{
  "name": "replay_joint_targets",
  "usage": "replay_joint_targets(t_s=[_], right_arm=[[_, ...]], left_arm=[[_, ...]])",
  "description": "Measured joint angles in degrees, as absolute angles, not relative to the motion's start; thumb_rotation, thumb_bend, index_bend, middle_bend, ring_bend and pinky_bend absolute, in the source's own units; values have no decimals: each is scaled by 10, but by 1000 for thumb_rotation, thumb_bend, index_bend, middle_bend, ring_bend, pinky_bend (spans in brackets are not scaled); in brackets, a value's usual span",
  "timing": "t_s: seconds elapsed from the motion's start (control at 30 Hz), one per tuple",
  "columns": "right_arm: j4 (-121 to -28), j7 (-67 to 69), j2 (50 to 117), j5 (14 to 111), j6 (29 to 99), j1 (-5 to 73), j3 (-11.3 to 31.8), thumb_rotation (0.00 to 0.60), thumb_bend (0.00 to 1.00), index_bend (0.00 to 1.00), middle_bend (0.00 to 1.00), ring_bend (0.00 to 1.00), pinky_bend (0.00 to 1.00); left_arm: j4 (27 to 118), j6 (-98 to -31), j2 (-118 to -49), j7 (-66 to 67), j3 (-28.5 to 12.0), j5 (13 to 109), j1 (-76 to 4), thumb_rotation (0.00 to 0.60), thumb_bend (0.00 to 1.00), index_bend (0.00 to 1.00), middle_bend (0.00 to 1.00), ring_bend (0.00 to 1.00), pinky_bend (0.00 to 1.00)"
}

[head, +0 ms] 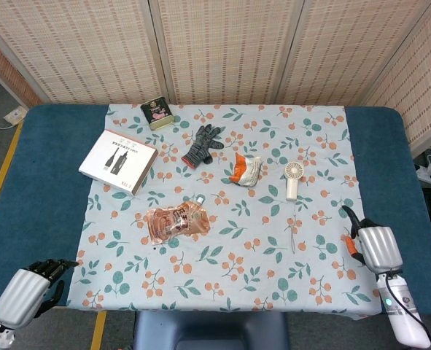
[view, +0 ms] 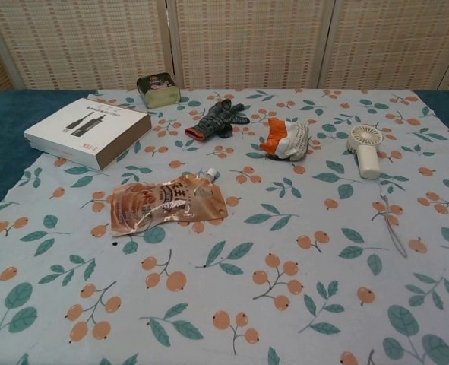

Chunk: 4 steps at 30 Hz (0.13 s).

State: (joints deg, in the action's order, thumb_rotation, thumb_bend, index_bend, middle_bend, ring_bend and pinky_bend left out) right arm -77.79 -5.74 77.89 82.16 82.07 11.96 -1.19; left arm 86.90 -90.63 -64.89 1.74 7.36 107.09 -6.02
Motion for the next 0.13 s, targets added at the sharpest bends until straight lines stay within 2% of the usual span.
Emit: replay_joint_targets(t_s=[0.13], right_arm=[[-768, -60, 781, 850, 853, 103, -18, 600, 301, 109, 403, 227, 460]], left_arm=[[867, -901, -651, 21, 74, 1072, -62, 600, 622, 289, 358, 381, 547]])
